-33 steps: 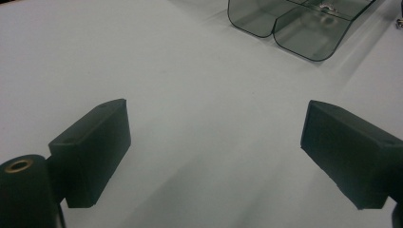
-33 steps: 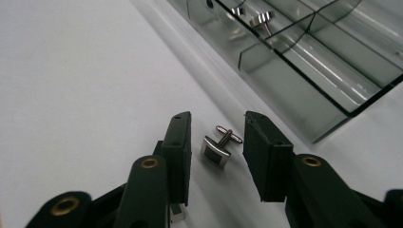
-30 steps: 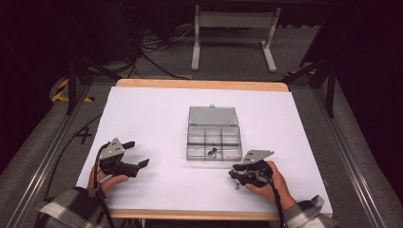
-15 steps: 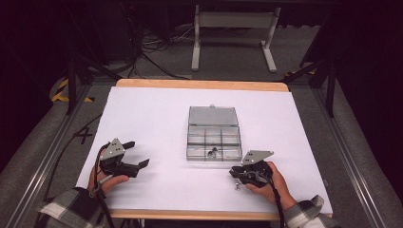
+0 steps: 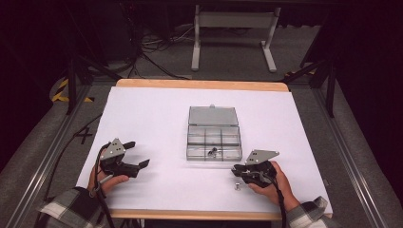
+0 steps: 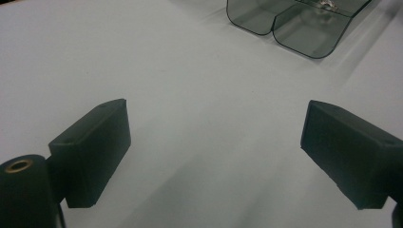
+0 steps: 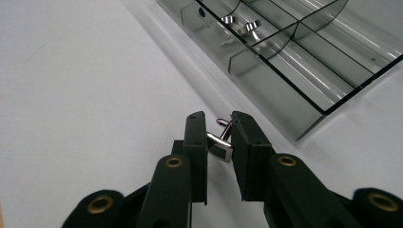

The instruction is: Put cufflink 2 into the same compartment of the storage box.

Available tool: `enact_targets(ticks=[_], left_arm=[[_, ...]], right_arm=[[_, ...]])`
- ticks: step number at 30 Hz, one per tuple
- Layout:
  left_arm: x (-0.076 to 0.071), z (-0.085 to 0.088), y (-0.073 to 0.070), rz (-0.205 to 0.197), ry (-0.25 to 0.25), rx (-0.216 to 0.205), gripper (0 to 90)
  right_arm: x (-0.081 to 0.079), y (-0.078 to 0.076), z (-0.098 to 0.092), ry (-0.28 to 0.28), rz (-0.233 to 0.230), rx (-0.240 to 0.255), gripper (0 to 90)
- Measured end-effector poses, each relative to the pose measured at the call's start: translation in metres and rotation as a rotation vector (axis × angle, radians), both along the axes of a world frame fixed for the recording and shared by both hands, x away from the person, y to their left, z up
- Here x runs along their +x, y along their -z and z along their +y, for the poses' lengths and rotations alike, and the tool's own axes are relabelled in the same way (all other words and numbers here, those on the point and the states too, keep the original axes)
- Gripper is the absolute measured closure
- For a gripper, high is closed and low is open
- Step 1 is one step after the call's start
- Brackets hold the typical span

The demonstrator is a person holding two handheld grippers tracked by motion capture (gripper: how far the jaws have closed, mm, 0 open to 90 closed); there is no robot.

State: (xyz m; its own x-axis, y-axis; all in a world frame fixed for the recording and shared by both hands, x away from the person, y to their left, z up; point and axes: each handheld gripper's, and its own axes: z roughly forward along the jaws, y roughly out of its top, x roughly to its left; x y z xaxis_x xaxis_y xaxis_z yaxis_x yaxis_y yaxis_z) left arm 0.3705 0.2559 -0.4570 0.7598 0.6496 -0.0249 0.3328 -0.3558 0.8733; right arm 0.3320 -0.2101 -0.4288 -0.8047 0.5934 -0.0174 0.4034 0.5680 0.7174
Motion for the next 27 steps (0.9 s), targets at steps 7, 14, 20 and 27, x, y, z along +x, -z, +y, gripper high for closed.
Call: enact_targets(ticks=[7, 14, 20, 27], left_arm=[[0.000, 0.000, 0.000, 0.003, -0.002, -0.002, 10.1], [0.000, 0.000, 0.000, 0.004, -0.005, -0.003, 10.1], [0.000, 0.000, 0.000, 0.006, -0.008, -0.008, 10.1], [0.000, 0.000, 0.000, 0.009, -0.011, -0.012, 10.1]], right_arm=[[-0.002, -0.006, -0.001, -0.006, -0.019, 0.016, 77.4], [-0.003, -0.011, -0.002, 0.000, -0.037, 0.030, 77.4], [-0.003, -0.018, -0.004, 0.005, -0.059, 0.034, 77.4], [0.000, -0.027, -0.006, 0.014, -0.090, 0.053, 77.4]])
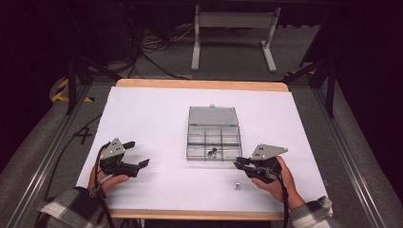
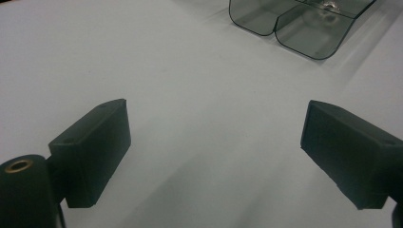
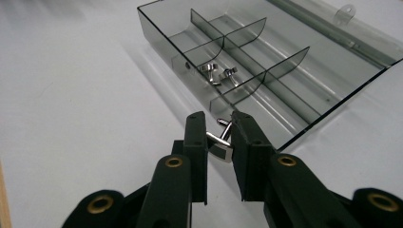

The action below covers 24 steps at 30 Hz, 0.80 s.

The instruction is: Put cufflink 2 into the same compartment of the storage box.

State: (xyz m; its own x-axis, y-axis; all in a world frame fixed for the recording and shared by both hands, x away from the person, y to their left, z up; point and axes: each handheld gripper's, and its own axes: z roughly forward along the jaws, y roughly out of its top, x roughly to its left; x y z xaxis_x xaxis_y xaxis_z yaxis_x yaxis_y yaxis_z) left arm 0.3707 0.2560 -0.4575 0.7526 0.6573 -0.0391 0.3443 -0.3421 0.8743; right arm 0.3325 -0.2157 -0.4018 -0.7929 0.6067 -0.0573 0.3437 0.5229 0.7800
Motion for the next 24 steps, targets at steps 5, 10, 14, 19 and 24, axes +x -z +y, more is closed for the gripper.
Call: enact_targets(ticks=[5, 10, 14, 19, 24], left_arm=[[0.000, 0.000, 0.000, -0.003, 0.000, 0.003, 10.1], [0.000, 0.000, 0.000, 0.000, -0.001, 0.002, 10.1], [0.000, 0.000, 0.000, -0.001, -0.001, 0.002, 10.1], [0.000, 0.000, 0.000, 0.001, 0.000, 0.002, 10.1], [0.000, 0.000, 0.000, 0.001, 0.001, 0.002, 10.1]], right_arm=[[0.001, -0.005, 0.001, 0.002, -0.013, 0.011, 77.4], [0.003, -0.009, 0.000, 0.005, -0.026, 0.020, 77.4], [0.005, -0.011, 0.000, 0.008, -0.030, 0.022, 77.4], [0.007, -0.013, 0.001, 0.007, -0.036, 0.025, 77.4], [0.013, -0.016, 0.002, 0.014, -0.040, 0.028, 77.4]])
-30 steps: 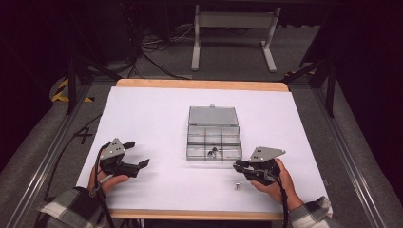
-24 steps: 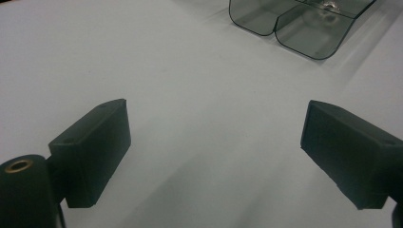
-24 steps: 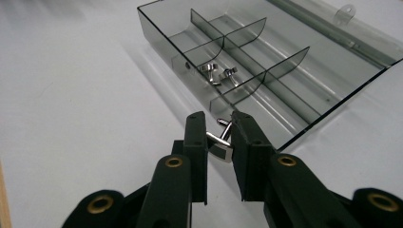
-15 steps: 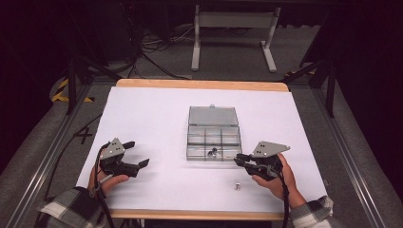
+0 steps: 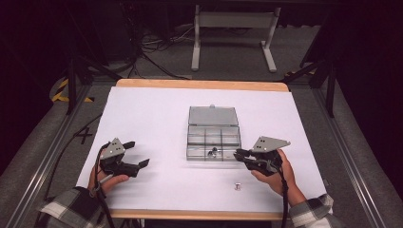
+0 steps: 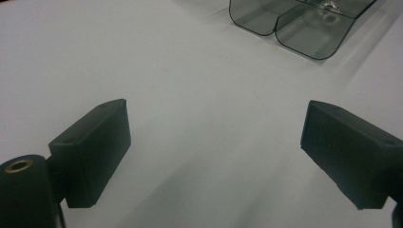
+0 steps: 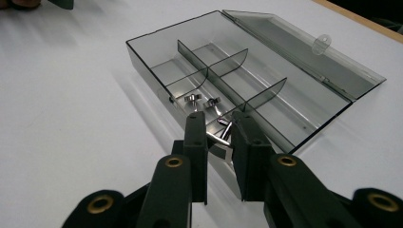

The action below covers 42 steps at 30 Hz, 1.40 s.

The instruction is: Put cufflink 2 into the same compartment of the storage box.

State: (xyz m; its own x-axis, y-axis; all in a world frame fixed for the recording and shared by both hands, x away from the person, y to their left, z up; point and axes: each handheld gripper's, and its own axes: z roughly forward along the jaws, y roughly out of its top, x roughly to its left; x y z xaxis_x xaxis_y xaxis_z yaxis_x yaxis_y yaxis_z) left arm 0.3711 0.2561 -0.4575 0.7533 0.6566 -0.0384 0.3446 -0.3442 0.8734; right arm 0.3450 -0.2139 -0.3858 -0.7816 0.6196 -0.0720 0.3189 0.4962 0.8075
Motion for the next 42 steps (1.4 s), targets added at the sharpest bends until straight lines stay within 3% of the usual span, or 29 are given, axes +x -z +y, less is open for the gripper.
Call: enact_targets(ticks=[19, 42], left_arm=[[0.000, 0.000, 0.000, 0.000, 0.003, 0.004, 10.1], [0.000, 0.000, 0.000, -0.005, 0.009, 0.009, 10.1]], right_arm=[[0.024, -0.003, 0.007, 0.019, -0.008, -0.002, 77.4], [0.042, 0.020, 0.017, 0.037, 0.067, -0.058, 77.3]])
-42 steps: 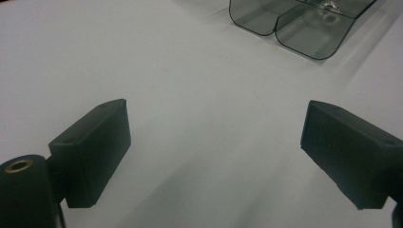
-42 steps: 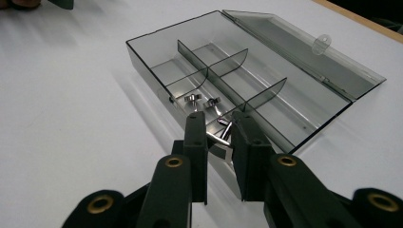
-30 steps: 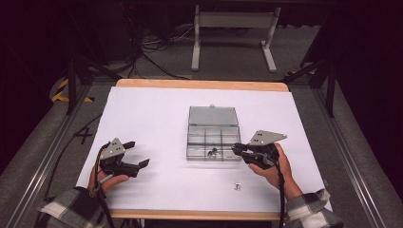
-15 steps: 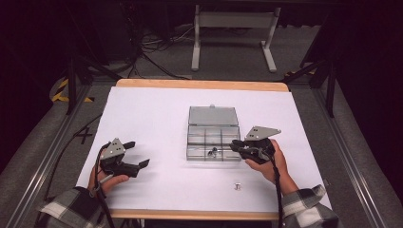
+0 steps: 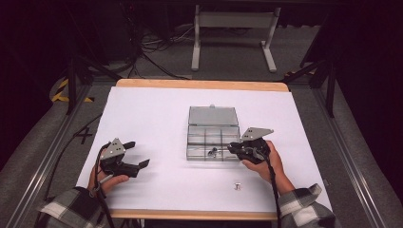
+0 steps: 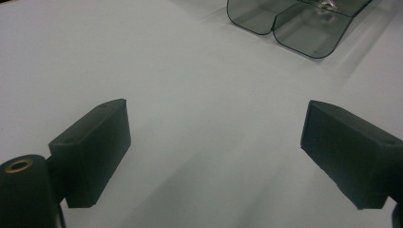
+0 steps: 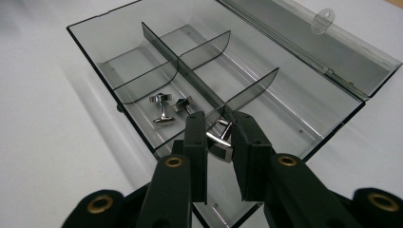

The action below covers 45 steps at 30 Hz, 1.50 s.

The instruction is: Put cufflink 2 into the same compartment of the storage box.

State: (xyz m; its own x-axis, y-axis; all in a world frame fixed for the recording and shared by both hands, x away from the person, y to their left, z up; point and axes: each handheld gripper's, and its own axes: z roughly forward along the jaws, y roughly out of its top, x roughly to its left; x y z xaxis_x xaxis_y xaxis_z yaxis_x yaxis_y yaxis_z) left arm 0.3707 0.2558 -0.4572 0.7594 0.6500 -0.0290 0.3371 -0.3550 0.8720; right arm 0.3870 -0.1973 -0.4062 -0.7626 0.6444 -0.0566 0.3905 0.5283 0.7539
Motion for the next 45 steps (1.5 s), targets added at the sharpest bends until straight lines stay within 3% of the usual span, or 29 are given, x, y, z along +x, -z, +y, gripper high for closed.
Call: enact_targets(ticks=[32, 41, 45], left_arm=[[0.000, 0.000, 0.000, 0.001, 0.001, 0.000, 10.1], [0.000, 0.000, 0.000, 0.000, 0.001, -0.001, 10.1], [0.000, 0.000, 0.000, -0.001, 0.001, 0.000, 10.1]], right_arm=[[0.001, 0.006, 0.000, 0.012, 0.029, -0.008, 74.6], [-0.005, -0.002, -0.004, 0.014, 0.001, 0.004, 71.4], [-0.017, -0.012, -0.009, 0.005, -0.026, 0.017, 69.9]])
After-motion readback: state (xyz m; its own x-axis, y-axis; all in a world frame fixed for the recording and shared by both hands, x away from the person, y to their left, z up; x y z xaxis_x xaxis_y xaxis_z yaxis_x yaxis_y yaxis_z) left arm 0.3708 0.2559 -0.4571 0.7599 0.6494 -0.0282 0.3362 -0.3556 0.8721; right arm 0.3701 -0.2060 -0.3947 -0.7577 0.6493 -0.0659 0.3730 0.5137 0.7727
